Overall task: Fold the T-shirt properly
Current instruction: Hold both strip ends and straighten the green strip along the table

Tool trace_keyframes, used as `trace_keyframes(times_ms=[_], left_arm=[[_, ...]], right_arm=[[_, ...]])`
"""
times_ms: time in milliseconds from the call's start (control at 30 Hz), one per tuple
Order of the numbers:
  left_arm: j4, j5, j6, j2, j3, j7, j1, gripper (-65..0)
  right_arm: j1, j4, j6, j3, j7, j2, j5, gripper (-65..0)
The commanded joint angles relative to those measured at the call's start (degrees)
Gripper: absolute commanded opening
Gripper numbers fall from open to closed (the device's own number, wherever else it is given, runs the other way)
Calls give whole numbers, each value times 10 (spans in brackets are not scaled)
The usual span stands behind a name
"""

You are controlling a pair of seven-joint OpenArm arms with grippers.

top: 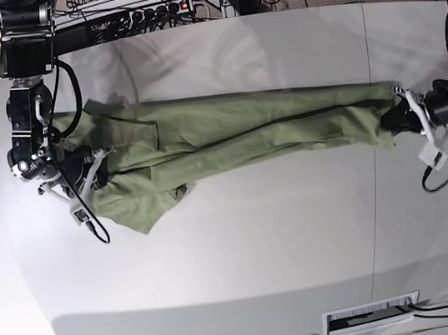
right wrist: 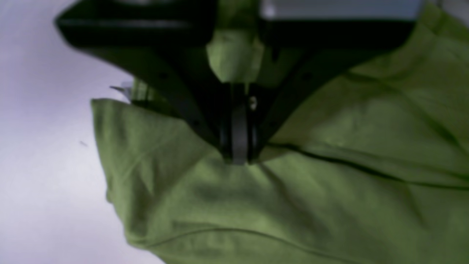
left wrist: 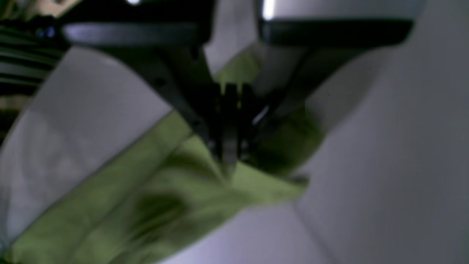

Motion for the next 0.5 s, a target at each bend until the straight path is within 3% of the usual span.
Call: trace_keyframes(times_ms=[0,67,233,267,467], left_arm=[[-6,-11,-3,-14,-6,-13,-12,-650],[-26,-11,-3,-14,-6,-13,-12,-630],[-30,-10,-3,-20,-6,-10,-12,-344],[-30,-10,-3,-22,-6,-8,-12,-316],[-38,46,-3,-26,-6,0,-12,-313]], right_arm=[[3,0,0,1,-22,7,-9,-650],[3,0,0,1,-22,7,-9,-650],[3,0,0,1,-22,7,-9,-650],[3,0,0,1,-22,7,-9,-650],[3,0,0,1,-20,7,-9,-650]])
